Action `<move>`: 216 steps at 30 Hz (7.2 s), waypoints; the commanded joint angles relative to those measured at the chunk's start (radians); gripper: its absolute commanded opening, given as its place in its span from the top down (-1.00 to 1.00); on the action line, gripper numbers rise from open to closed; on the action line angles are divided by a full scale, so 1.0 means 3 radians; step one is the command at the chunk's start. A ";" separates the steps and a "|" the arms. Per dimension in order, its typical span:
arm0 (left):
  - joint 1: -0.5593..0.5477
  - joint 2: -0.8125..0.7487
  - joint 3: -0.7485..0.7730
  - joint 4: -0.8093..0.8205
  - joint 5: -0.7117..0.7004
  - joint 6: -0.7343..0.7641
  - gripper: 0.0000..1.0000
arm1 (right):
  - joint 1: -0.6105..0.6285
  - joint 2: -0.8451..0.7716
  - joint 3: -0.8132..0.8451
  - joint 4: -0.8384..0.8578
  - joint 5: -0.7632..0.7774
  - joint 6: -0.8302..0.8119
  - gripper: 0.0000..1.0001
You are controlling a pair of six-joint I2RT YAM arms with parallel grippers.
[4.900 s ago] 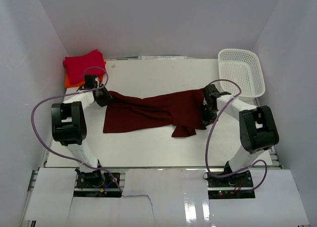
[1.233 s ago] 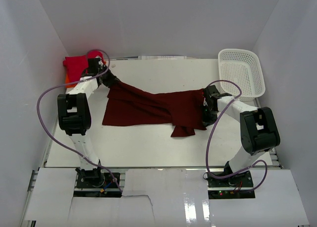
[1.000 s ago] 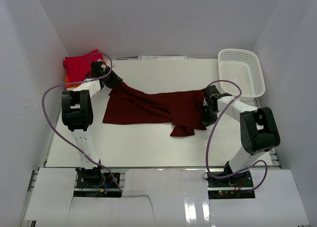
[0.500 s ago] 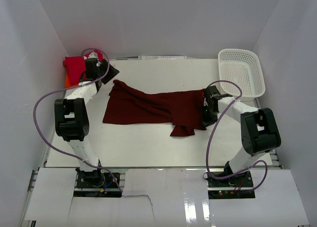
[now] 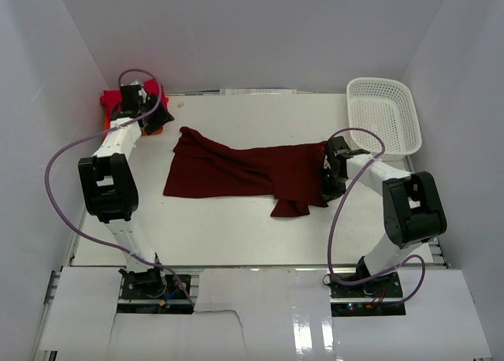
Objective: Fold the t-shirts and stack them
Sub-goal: Flatten out the tshirt
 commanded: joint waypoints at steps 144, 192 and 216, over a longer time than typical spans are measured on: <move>-0.0092 0.0446 0.0516 -0.0837 0.0310 0.0148 0.79 | 0.0057 -0.0060 0.0008 -0.0113 -0.0008 -0.0035 0.85; 0.0480 -0.1189 0.0875 -0.0941 0.1139 -0.0332 0.88 | -0.0265 -0.1576 0.2845 0.0090 0.0032 -0.0275 0.85; 0.0506 -0.3582 -0.1268 -0.0228 0.1196 -0.0549 1.00 | -0.0270 -0.3184 0.1440 0.1130 -0.0662 -0.0275 0.85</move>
